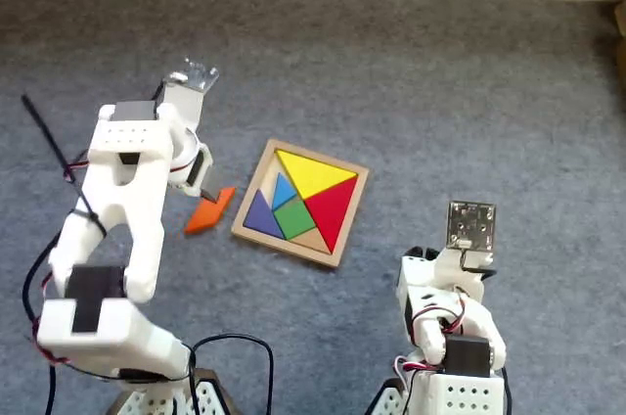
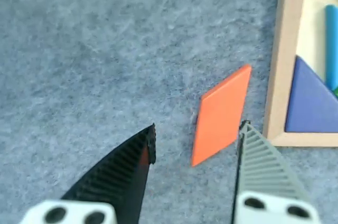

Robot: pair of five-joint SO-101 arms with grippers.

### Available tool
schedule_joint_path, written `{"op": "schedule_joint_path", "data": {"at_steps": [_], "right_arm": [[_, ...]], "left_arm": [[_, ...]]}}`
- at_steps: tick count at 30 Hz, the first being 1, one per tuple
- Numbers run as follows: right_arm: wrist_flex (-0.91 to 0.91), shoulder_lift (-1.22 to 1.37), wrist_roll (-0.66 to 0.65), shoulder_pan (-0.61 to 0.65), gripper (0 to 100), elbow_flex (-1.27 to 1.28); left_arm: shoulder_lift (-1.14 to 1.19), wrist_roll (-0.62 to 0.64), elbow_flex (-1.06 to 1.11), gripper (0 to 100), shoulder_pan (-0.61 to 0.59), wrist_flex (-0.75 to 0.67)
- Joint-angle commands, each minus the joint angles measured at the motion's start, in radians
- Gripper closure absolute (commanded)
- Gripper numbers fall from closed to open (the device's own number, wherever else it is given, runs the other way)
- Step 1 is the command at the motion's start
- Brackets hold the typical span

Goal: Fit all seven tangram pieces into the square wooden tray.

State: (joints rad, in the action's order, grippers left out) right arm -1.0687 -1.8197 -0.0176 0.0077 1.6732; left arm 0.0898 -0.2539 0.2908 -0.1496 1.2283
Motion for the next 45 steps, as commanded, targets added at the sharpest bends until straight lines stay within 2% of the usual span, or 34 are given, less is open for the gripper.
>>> {"op": "schedule_joint_path", "data": {"at_steps": [1,4,7,10,18,23,26,33,40,45], "right_arm": [[0.016,-0.012,-0.011,-0.012,93.3,0.091],[0.016,-0.012,-0.011,-0.012,93.3,0.091],[0.016,-0.012,-0.011,-0.012,93.3,0.091],[0.016,-0.012,-0.011,-0.012,93.3,0.091],[0.016,-0.012,-0.011,-0.012,93.3,0.091],[0.016,-0.012,-0.011,-0.012,93.3,0.091],[0.016,-0.012,-0.011,-0.012,93.3,0.091],[0.016,-0.012,-0.011,-0.012,93.3,0.091],[0.016,-0.012,-0.011,-0.012,93.3,0.091],[0.016,-0.012,-0.011,-0.012,93.3,0.091]], "left_arm": [[0.127,0.003,-0.045,74,-0.008,-0.063],[0.232,0.003,-0.059,76,0.035,-0.068],[0.249,-0.029,-0.091,80,0.088,-0.006],[0.249,-0.032,-0.084,83,0.133,-0.008],[0.240,-0.031,-0.076,90,0.142,-0.005],[0.176,-0.006,-0.120,90,0.137,0.068],[0.071,-0.003,-0.127,85,0.136,0.123],[-0.157,-0.008,-0.012,79,0.074,0.124],[-0.151,-0.009,0.096,79,0.004,-0.025],[-0.016,-0.011,0.150,79,0.030,-0.149]]}}
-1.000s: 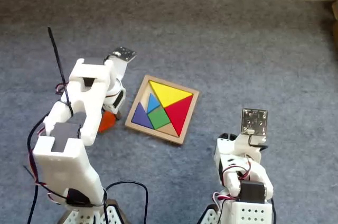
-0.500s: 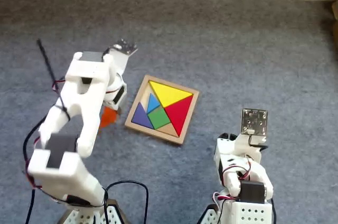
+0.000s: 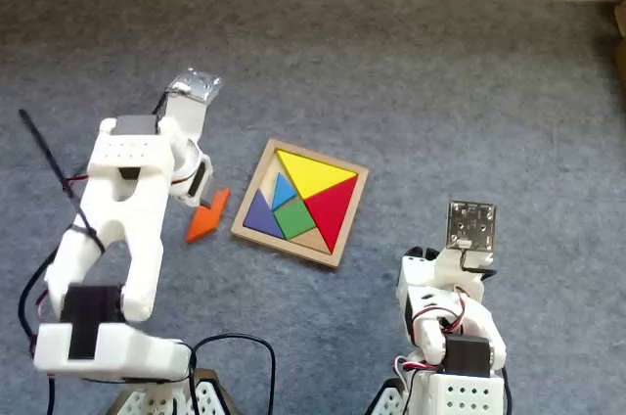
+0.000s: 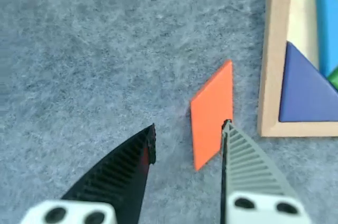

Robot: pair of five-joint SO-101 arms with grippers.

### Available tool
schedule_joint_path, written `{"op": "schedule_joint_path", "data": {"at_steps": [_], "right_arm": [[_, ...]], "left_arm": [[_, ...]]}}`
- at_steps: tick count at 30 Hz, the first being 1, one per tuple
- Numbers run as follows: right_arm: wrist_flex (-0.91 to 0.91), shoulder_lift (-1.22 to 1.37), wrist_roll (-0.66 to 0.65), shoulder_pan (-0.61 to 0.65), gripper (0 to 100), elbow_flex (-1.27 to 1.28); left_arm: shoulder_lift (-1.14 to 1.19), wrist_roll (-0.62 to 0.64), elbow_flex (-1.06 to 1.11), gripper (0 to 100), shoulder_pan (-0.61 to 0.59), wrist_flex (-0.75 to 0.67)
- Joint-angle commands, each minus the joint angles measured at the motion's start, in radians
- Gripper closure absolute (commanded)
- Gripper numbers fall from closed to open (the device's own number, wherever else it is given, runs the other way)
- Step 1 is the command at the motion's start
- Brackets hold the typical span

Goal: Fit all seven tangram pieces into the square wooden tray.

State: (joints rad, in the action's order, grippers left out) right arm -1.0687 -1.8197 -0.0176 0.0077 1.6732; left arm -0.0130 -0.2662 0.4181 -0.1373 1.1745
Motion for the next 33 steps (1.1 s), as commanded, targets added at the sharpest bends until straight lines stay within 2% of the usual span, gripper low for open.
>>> {"op": "schedule_joint_path", "data": {"at_steps": [1,3,7,16,21,33], "right_arm": [[0.016,-0.012,-0.011,-0.012,93.3,0.091],[0.016,-0.012,-0.011,-0.012,93.3,0.091],[0.016,-0.010,-0.011,-0.012,93.3,0.091],[0.016,-0.010,-0.011,-0.013,93.3,0.091],[0.016,-0.010,-0.011,-0.013,93.3,0.091],[0.016,-0.010,-0.011,-0.013,93.3,0.091]], "left_arm": [[0.145,-0.002,0.022,79,0.039,-0.109],[0.239,-0.029,-0.025,79,0.082,-0.081],[0.331,-0.032,-0.173,82,0.085,0.023],[0.340,-0.032,-0.177,85,0.094,0.040],[0.344,-0.032,-0.182,81,0.117,0.074],[0.346,0.017,-0.179,81,0.176,0.095]]}}
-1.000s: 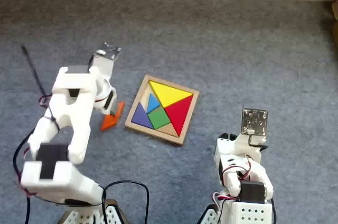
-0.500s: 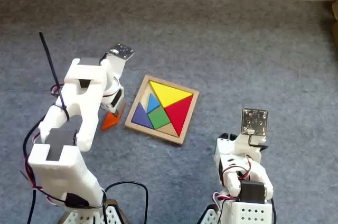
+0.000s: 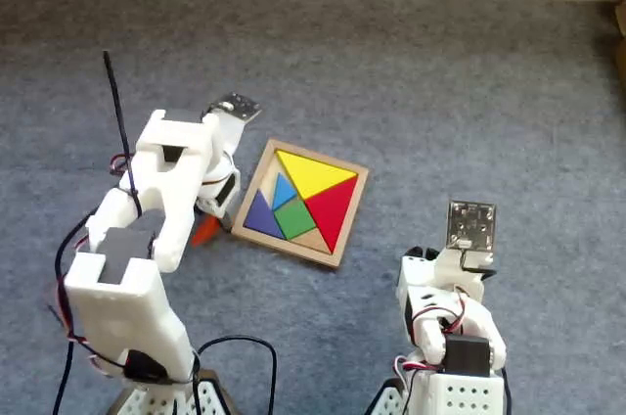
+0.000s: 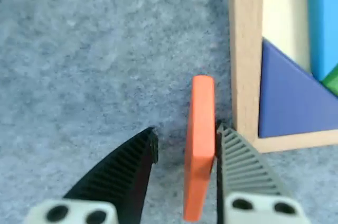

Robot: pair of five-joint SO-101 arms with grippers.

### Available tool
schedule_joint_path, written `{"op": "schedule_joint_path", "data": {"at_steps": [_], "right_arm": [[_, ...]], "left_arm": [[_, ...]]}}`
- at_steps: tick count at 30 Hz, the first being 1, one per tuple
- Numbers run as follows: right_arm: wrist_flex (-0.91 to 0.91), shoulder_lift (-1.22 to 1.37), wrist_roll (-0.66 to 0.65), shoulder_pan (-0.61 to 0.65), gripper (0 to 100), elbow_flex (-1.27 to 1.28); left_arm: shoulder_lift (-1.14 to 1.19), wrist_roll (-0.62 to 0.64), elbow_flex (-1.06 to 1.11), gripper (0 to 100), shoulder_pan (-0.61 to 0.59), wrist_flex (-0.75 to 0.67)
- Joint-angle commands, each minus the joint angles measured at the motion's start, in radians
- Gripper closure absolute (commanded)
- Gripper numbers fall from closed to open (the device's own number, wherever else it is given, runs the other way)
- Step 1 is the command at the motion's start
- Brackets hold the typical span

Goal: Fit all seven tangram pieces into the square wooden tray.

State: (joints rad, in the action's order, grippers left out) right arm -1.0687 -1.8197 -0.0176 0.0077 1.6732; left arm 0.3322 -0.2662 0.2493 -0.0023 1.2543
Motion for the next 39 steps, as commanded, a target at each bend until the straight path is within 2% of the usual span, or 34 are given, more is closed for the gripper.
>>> {"op": "schedule_joint_path", "data": {"at_steps": [1,4,10,16,20,25,33,39], "right_arm": [[0.016,-0.010,-0.011,-0.013,93.3,0.091],[0.016,-0.010,-0.011,-0.013,93.3,0.091],[0.016,-0.010,-0.011,-0.013,93.3,0.091],[0.016,-0.010,-0.011,-0.013,93.3,0.091],[0.016,-0.010,-0.011,-0.013,93.3,0.091],[0.016,-0.013,-0.011,-0.038,93.3,0.091],[0.016,-0.013,-0.011,-0.041,93.3,0.091],[0.016,-0.013,-0.011,-0.041,93.3,0.091]], "left_arm": [[0.001,0.017,-0.010,83,0.038,0.015],[0.001,0.017,-0.008,92,0.041,0.014],[-0.035,0.017,-0.027,100,0.041,0.054],[-0.243,0.017,-0.041,99,0.065,0.100],[-0.340,0.023,-0.035,99,0.143,0.098],[-0.295,0.141,-0.036,99,0.205,-0.011],[-0.163,0.190,-0.045,98,0.213,-0.166],[-0.147,0.195,-0.039,84,0.222,-0.209]]}}
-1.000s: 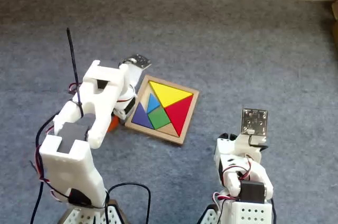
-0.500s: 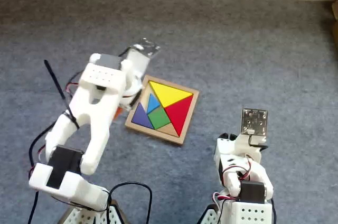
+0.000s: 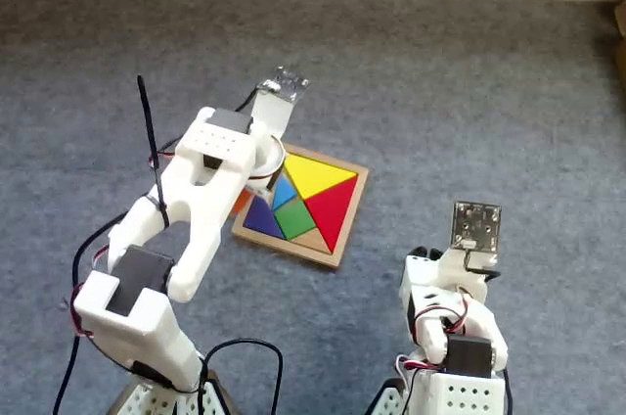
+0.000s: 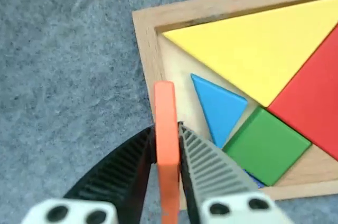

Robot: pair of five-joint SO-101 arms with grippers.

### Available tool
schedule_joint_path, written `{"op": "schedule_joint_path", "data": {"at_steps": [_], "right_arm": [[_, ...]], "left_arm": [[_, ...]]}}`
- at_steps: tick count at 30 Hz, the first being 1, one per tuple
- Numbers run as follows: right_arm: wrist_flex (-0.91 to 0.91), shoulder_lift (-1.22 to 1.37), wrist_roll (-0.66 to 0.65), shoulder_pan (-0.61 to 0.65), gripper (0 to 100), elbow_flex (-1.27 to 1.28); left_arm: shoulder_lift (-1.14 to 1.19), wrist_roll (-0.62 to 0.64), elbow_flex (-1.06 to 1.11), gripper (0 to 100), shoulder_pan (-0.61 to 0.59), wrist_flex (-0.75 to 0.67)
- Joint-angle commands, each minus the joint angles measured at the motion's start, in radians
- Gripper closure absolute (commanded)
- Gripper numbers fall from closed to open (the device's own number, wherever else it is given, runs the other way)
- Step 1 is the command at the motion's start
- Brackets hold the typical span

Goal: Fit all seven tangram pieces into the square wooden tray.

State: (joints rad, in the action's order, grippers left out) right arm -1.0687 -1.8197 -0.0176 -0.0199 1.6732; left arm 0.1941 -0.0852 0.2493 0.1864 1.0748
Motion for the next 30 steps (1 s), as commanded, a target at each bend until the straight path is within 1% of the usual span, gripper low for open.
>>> {"op": "schedule_joint_path", "data": {"at_steps": [1,4,9,12,15,20,26,30], "right_arm": [[0.016,-0.013,-0.011,-0.013,93.3,0.091],[0.016,-0.013,-0.011,-0.013,93.3,0.091],[0.016,-0.013,-0.011,-0.013,93.3,0.091],[0.016,-0.013,-0.011,-0.013,93.3,0.091],[0.016,-0.013,-0.011,-0.013,93.3,0.091],[0.016,-0.013,-0.011,-0.013,93.3,0.091],[0.016,-0.013,-0.011,-0.013,93.3,0.091],[0.016,-0.013,-0.011,-0.013,93.3,0.091]], "left_arm": [[-0.008,0.014,-0.041,83,0.036,-0.026],[-0.015,0.014,-0.044,81,0.077,-0.020],[-0.019,0.014,-0.044,81,0.165,-0.020],[-0.019,0.015,-0.044,81,0.183,-0.018],[-0.021,0.015,-0.054,81,0.171,-0.002],[-0.021,0.015,-0.139,81,0.108,0.086],[-0.008,0.012,-0.157,81,0.004,0.087],[0.004,0.006,-0.142,81,-0.024,0.086]]}}
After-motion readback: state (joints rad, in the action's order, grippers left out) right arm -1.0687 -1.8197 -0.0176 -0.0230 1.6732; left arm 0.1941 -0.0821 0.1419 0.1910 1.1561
